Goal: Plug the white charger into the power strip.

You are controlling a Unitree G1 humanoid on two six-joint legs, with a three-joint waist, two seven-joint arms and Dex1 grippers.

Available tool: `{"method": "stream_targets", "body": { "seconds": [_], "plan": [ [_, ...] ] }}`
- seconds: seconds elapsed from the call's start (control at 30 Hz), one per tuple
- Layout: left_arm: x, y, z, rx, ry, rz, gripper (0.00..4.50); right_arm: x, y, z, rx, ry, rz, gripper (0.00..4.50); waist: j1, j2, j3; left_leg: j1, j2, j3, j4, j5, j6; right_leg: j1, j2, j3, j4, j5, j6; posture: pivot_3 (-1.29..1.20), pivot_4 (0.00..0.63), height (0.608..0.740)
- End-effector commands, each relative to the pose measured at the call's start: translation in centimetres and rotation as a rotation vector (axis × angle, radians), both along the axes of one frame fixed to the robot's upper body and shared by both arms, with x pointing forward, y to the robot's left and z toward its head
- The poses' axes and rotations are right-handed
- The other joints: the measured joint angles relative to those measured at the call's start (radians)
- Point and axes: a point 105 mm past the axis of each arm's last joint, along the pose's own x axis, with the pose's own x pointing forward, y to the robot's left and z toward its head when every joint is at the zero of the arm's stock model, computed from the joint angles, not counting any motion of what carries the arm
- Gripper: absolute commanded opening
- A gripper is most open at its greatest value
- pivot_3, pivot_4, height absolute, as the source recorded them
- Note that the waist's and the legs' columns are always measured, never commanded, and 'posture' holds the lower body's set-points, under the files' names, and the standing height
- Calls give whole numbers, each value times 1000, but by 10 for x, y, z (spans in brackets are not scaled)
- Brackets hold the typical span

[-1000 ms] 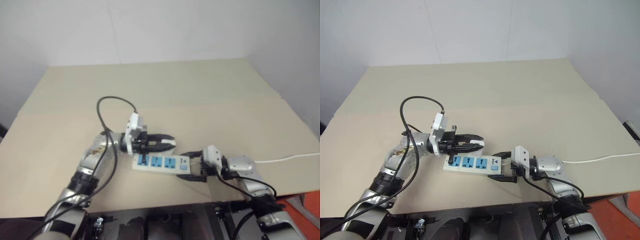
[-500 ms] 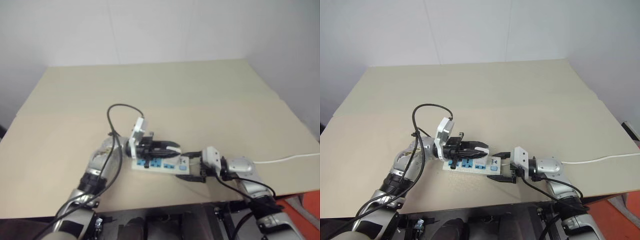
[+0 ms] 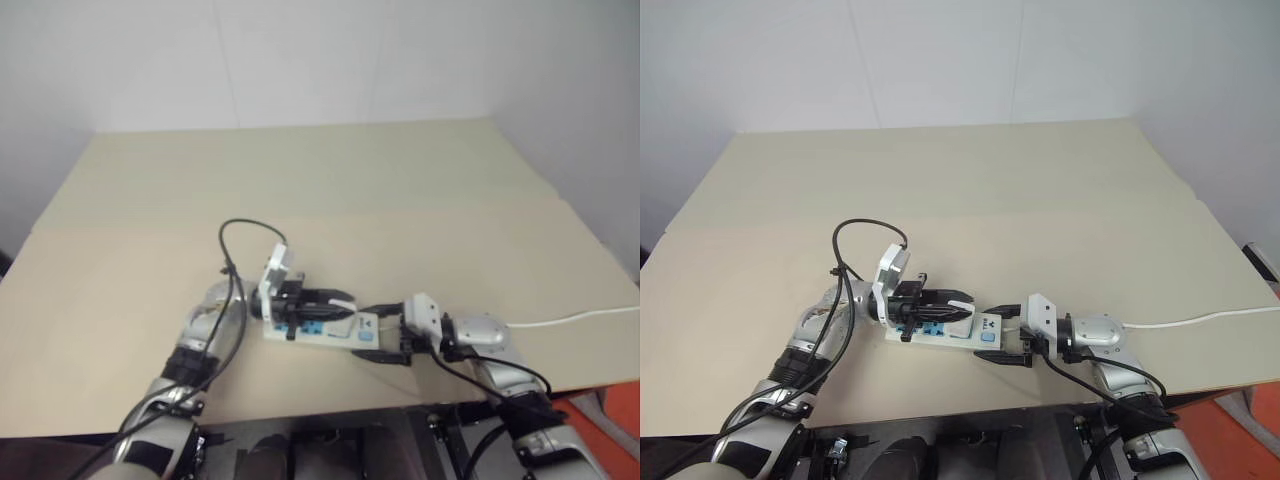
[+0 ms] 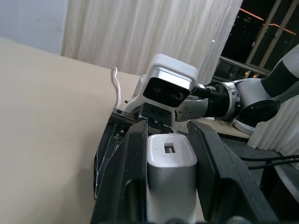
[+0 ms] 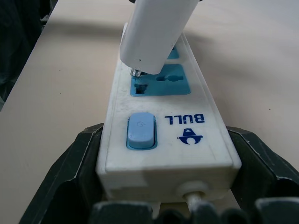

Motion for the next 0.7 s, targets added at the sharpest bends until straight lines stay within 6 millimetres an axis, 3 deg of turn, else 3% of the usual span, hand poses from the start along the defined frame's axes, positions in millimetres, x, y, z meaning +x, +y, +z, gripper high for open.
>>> {"method": "stream_targets", "body": {
  "seconds": [0.03,0.7],
  "plan": [
    [2,-1,0,5,-15,-2,1006,-4,-3,-16,-64,44,-13,3431,0,0,0,0,0,0,0,0,0,0,0,0,0,0,0,0,150,740],
    [4,-2,-19,50,-43,8,1006,-5,-2,-15,-70,43,-2,3431,1,0,0,0,1,0,-1,0,0,1,1,0,-1,0,0,0,150,740]
  ]
}}
